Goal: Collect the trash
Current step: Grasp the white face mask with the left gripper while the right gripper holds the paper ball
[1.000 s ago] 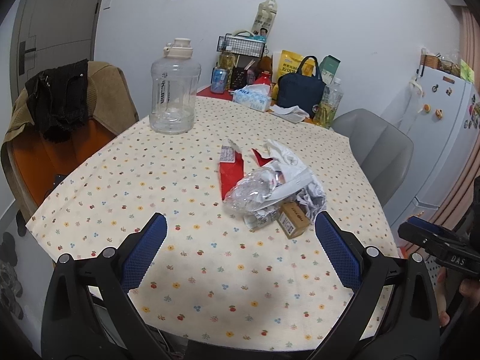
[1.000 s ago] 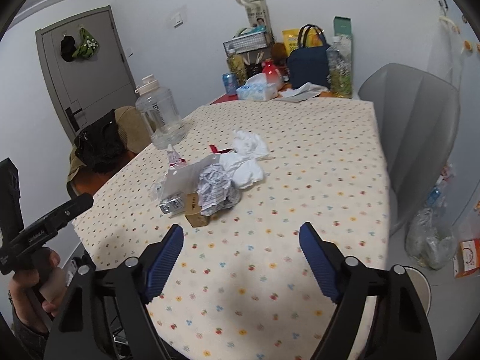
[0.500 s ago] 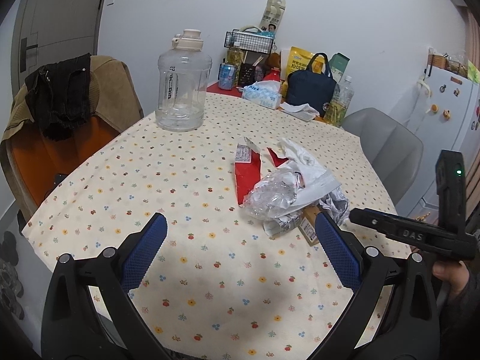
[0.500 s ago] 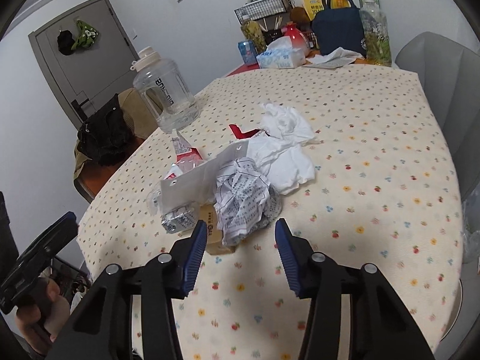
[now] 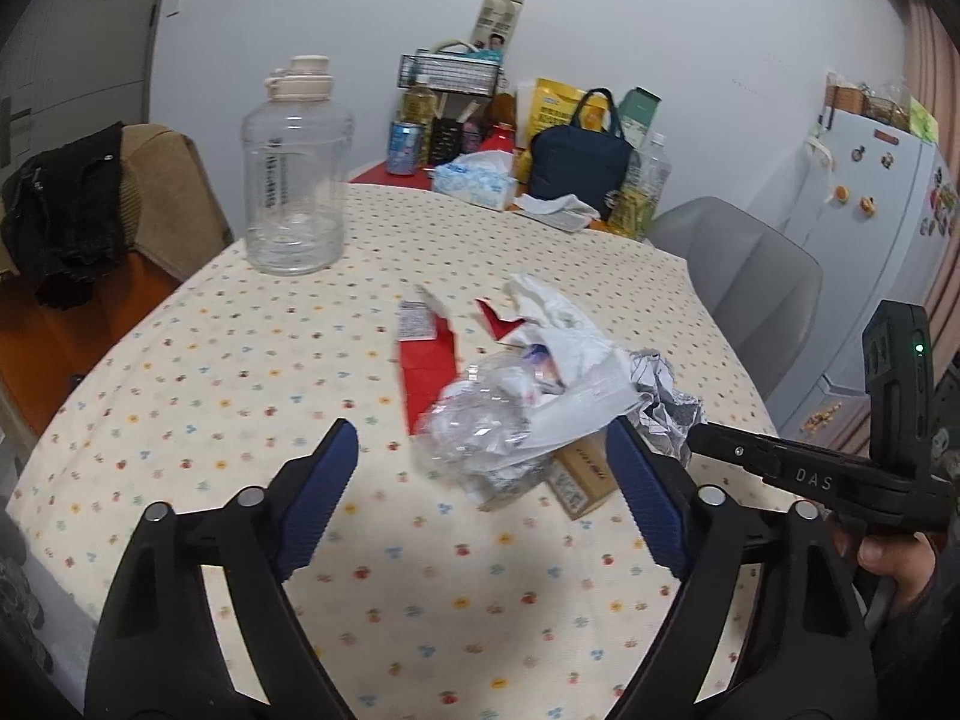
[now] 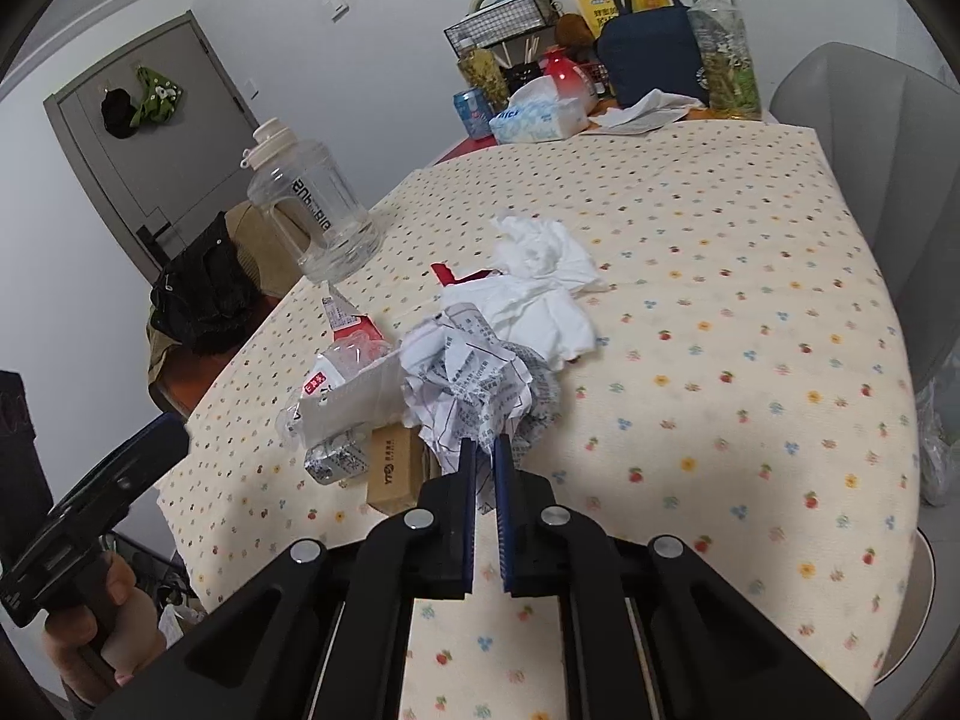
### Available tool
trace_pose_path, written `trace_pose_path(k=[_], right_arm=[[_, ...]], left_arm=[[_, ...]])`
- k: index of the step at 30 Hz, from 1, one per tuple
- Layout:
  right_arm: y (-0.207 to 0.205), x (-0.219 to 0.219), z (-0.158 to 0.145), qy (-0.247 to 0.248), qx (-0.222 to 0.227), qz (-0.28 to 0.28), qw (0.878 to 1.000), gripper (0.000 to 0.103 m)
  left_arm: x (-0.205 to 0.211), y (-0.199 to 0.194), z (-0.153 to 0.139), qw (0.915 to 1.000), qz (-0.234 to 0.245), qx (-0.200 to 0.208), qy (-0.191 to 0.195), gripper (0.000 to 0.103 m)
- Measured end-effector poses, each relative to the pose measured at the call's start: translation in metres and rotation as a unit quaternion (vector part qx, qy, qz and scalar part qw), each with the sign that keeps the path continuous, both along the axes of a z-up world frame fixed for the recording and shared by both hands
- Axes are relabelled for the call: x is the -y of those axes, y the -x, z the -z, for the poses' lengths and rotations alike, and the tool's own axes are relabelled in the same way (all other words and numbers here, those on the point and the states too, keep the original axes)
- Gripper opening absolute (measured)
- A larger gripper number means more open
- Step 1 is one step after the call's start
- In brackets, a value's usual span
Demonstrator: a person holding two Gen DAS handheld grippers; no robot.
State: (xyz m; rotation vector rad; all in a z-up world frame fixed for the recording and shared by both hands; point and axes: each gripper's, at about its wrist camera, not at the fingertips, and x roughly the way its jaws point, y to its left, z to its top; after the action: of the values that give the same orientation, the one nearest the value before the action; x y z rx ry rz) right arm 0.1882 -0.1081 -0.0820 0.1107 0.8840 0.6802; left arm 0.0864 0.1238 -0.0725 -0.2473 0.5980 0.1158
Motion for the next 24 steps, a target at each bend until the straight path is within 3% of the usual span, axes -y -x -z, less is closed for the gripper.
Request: trace_pose_path(k=[9,16,20,22,23,24], right_arm=[[0.02,0.047,-0.008,-0.005,0.015,0.038,0.999,0.007],[0.027,0.085,-0.008,-0.002,0.014,0.075,0.997,0.007],[0.033,0.101,-0.008,0.0,0.014,0.086,0.996,0.007],[0.036,0.11,-0.01,0.001,0.017,0.094,0.995,0.007],[0.037,0.112,-0.011,0.001,0.018,0.096,0.995,0.007],[0.037,0.116,-0.012,0.001,0.02,0.099,0.995,0.007]], left_arm=[[0.048,-0.029,0.005,0.9969,0.072,-0.009,-0.029,0.074],[0.068,-0.052,0.014,0.9932,0.092,-0.027,-0.067,0.067],[0.075,-0.068,0.018,0.9898,0.094,-0.046,-0.097,0.048],[0.075,-0.076,0.021,0.9884,0.086,-0.063,-0.108,0.028],[0.072,-0.079,0.022,0.9887,0.083,-0.069,-0.104,0.013],[0.068,-0.081,0.022,0.9902,0.075,-0.073,-0.092,0.006]])
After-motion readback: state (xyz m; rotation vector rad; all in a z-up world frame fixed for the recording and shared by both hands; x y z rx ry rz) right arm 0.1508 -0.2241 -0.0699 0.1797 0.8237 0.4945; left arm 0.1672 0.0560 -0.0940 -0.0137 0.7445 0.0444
